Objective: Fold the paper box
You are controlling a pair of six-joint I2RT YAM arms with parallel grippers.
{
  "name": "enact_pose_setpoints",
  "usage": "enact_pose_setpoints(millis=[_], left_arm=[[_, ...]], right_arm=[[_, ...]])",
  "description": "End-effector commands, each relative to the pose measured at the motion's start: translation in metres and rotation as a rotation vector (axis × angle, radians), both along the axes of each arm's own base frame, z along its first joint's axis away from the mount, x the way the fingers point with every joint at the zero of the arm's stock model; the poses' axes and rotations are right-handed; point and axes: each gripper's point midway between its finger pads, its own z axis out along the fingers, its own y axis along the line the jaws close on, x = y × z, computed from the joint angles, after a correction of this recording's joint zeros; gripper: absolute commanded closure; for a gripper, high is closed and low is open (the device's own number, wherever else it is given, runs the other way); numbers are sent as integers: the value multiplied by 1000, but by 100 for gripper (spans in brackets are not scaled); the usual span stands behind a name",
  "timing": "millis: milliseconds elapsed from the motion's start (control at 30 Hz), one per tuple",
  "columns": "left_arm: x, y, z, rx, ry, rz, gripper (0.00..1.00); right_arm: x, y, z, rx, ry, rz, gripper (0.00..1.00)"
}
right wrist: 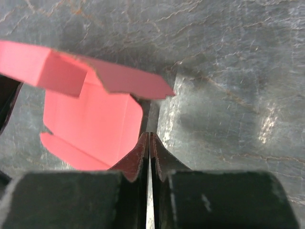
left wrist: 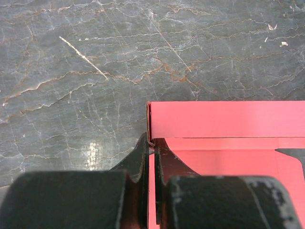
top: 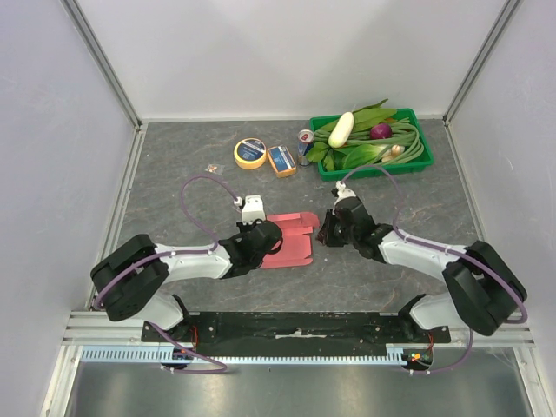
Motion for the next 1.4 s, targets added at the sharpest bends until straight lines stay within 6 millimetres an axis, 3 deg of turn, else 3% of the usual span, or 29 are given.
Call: enact_pose_setpoints(millis=[0, 267, 633, 1000, 1367], left_arm=[[-9, -3, -1, -57, 47, 19, 98], [-13, -4, -1, -72, 83, 33, 98], [-17, -5, 3, -98, 103, 29, 98], [-16, -3, 7, -88, 92, 27, 98], [-16, -7, 14, -115, 89, 23, 98]], right_arm=[[34, 4, 14, -19, -81, -99, 96], [48, -1, 8, -96, -137, -161, 100], [53, 13, 13, -76, -180, -161, 100], [46, -8, 9, -196, -155, -220, 100], [47, 14, 4, -115, -127, -193, 100]])
